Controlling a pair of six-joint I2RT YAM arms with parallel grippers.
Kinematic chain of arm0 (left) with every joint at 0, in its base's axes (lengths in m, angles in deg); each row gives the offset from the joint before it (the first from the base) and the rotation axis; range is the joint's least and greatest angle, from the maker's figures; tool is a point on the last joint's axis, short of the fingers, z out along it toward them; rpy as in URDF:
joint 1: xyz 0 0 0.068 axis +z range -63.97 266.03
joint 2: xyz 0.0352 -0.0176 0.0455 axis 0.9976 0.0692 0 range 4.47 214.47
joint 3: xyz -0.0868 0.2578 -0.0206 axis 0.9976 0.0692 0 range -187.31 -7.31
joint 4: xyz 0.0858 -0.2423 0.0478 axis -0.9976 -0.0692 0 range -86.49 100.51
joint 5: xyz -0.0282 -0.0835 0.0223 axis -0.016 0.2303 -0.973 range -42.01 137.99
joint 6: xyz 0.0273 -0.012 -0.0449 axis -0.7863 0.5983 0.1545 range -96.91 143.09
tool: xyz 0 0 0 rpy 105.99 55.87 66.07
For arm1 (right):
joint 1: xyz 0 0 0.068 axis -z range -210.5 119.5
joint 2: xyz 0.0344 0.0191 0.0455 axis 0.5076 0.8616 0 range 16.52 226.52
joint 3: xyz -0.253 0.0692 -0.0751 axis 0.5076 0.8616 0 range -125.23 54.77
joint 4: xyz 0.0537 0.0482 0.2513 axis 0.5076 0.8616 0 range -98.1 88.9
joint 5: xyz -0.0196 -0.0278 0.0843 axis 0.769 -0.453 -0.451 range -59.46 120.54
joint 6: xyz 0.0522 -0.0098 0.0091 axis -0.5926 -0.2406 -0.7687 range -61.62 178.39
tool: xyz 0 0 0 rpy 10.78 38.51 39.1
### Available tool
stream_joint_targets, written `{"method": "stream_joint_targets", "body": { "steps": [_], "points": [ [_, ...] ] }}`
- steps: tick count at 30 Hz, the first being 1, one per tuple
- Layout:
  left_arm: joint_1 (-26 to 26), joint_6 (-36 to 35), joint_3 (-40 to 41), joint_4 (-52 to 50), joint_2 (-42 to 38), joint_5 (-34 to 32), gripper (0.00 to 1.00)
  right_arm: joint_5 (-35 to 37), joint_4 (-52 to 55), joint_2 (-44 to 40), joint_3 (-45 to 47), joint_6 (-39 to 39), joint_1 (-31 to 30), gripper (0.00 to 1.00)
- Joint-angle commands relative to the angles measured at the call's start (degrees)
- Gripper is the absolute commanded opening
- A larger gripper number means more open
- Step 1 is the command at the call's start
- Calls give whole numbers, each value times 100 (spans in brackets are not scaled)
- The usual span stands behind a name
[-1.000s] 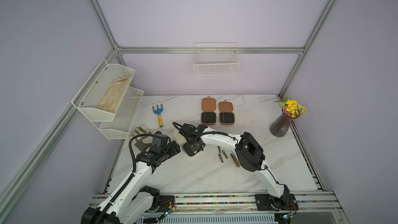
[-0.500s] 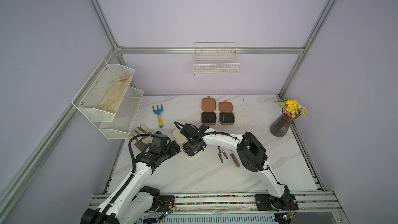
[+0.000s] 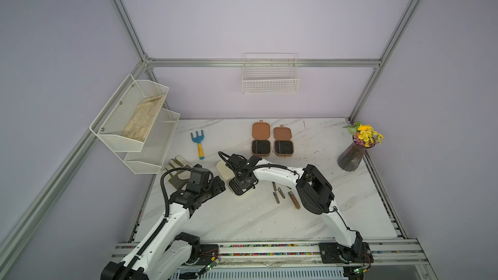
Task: Organize nail clipper sets
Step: Place the nail clipper in the storage box.
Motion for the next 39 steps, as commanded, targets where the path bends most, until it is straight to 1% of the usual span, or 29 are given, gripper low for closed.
{"method": "stream_joint_targets", "body": {
  "steps": [1,5,9,12,22,33,39],
  "points": [
    [-15,-34,179,-12,-66,-46,78,-191,893,682,122,-71,-1,15],
    [-14,-34,176,-12,-83,-53,78,-82,1141,696,-363,40,-2,21],
    [-16,-34,188,-12,-92,-55,78,-27,1462,741,-849,116,-3,25],
    [-13,-42,190,-11,-92,-64,78,10,1569,745,-1086,142,-3,27],
    [-22,-38,166,-12,-85,-73,78,15,1616,559,-1324,169,-3,26],
    [-20,-42,146,5,-48,-73,78,-48,1574,331,-1376,169,-3,22],
    [-19,-42,133,15,-40,-74,78,-80,1561,188,-1492,169,-12,22]
  ]
}}
